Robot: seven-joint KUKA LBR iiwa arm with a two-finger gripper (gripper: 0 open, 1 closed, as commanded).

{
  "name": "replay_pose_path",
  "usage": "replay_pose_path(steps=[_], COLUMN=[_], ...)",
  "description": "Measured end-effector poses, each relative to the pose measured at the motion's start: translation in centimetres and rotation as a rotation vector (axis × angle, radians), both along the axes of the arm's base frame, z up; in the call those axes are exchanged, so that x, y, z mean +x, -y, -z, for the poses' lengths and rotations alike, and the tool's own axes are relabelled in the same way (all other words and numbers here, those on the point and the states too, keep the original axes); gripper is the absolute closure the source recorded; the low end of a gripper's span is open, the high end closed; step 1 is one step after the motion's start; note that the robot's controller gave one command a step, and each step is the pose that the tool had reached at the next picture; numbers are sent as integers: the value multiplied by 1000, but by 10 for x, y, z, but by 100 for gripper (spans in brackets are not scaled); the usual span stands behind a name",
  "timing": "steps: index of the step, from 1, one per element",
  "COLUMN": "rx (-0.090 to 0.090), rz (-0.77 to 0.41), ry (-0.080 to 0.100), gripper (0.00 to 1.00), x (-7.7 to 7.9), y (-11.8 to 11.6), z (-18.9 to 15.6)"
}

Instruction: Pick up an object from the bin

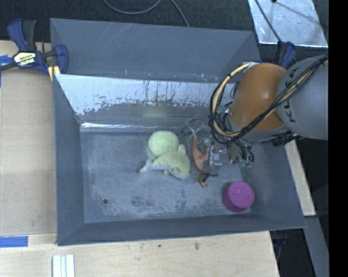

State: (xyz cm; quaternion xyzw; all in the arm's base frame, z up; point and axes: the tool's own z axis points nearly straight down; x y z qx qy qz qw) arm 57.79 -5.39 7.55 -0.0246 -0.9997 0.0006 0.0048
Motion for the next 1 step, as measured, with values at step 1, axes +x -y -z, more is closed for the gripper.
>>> replay_pose_path(steps=[1], rx=[0], rz=[0], ry=[0], gripper=[100], x=[0], y=[0], z=[0])
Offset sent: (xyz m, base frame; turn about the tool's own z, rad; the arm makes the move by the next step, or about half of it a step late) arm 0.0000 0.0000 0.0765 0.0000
